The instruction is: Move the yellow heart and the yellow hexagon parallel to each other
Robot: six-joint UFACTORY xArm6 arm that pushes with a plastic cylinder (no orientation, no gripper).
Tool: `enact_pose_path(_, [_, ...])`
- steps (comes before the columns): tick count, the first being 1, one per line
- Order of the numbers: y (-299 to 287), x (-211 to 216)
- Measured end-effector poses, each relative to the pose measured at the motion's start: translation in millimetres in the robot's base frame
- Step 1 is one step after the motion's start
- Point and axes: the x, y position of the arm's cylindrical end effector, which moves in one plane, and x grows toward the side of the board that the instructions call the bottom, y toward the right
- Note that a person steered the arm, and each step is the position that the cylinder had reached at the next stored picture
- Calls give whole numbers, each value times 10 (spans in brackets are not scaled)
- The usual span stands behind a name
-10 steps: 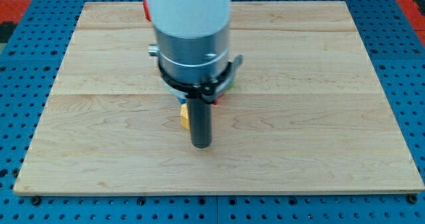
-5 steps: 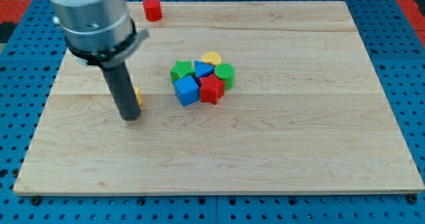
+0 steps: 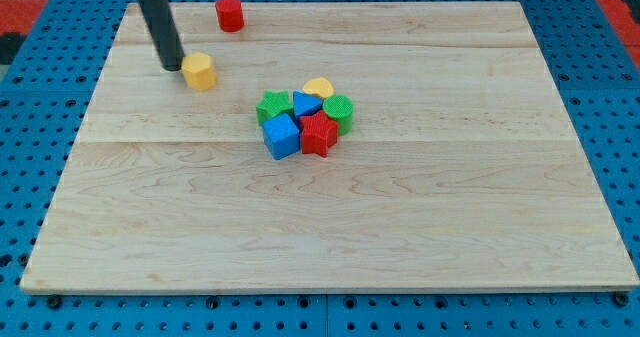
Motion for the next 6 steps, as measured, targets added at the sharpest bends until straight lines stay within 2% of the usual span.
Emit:
enact_pose_path(3, [1203,137])
enact_pose_path(4, [1175,-68])
enact_pose_path(5, [1399,-696])
enact_pose_path(6, [1152,-1235])
